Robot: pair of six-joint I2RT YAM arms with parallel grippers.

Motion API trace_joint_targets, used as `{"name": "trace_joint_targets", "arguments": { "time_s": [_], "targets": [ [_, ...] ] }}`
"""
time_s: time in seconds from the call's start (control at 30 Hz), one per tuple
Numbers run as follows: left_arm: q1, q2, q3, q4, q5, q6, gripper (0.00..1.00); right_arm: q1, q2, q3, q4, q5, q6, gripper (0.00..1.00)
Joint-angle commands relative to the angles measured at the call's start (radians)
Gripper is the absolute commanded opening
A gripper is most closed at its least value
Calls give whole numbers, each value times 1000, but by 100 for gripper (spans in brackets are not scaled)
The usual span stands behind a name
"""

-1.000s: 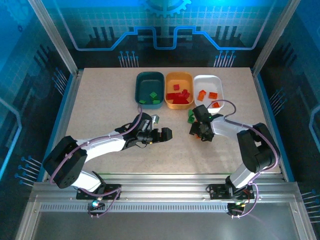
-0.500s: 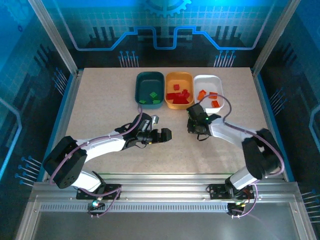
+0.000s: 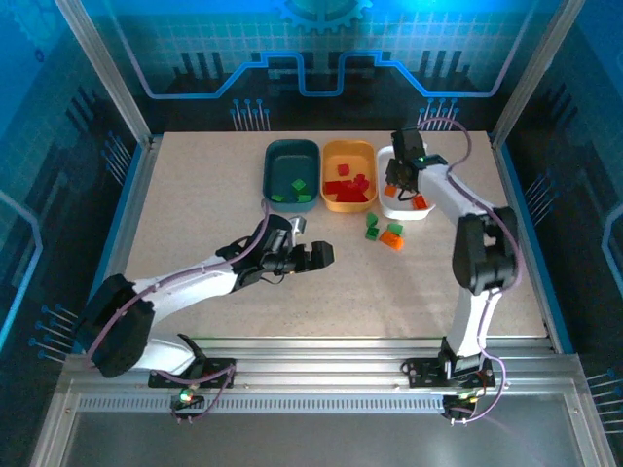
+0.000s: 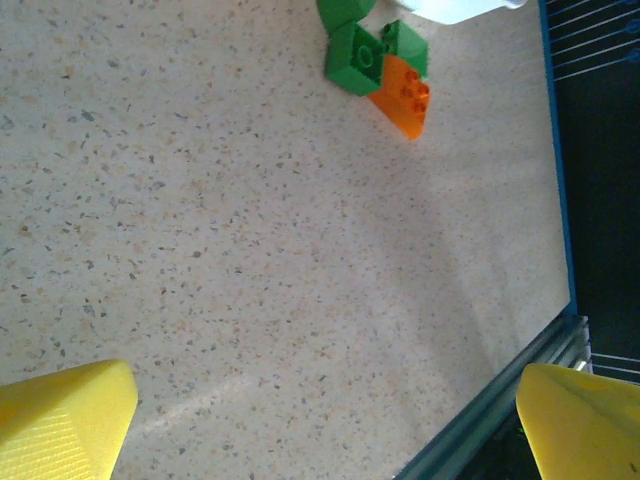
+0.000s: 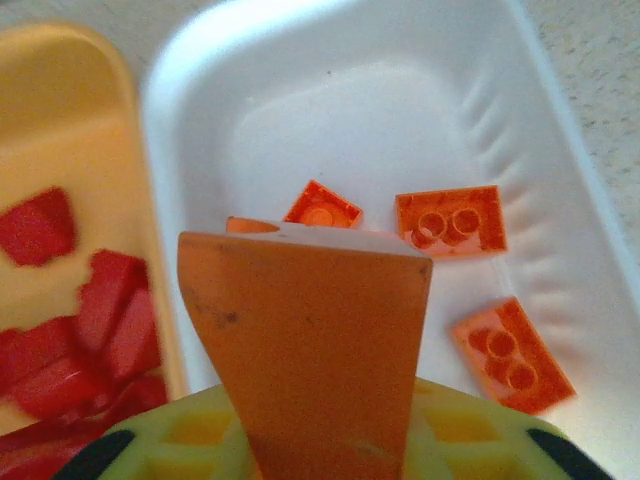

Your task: Sort the legos into containers by color

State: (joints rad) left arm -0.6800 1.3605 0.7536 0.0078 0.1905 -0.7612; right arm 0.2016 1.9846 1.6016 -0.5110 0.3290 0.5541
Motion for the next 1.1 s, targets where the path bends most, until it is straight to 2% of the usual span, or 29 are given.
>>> {"name": "trace_joint_targets", "arguments": {
  "time_s": [0.0, 0.03, 0.1, 0.17, 0.33, 0.43, 0.5, 0.53, 0.6, 0.7, 0.93, 1.07],
  "targets": [
    [0, -76, -10, -33, 10, -11, 99, -50, 93, 144, -132, -92, 14, 46],
    [0, -87, -16, -41, 14, -6, 99, -60, 116, 184, -160, -104, 24, 56],
    [-1, -101, -16, -68, 13, 10, 99, -67, 117, 211, -176, -105, 20, 61],
    [-1, -113, -26, -72, 1, 22, 99, -64, 61, 168, -160, -109, 14, 64],
    [1, -74, -49, 41, -15, 15, 99, -1, -244, -187, -26, -51, 2, 68],
    [1, 6, -15, 111, 17, -2, 99, 62, -382, -415, 14, -28, -5, 70],
    [0, 54, 10, 145, 51, -11, 99, 105, -432, -509, 27, -36, -37, 71],
    [1, 71, 22, 151, 62, -12, 99, 117, -441, -537, 23, -47, -52, 72],
    [1, 94, 36, 161, 78, -16, 99, 121, -432, -583, 42, -152, -103, 74],
    [1, 101, 24, 177, 74, -23, 99, 120, -393, -624, 131, -234, -147, 74],
    [0, 47, -40, 179, 63, -48, 99, 121, -252, -549, 127, -177, -171, 74],
    [0, -4, -62, 133, 36, -27, 99, 125, -239, -574, 128, -161, -156, 74]
  ]
}}
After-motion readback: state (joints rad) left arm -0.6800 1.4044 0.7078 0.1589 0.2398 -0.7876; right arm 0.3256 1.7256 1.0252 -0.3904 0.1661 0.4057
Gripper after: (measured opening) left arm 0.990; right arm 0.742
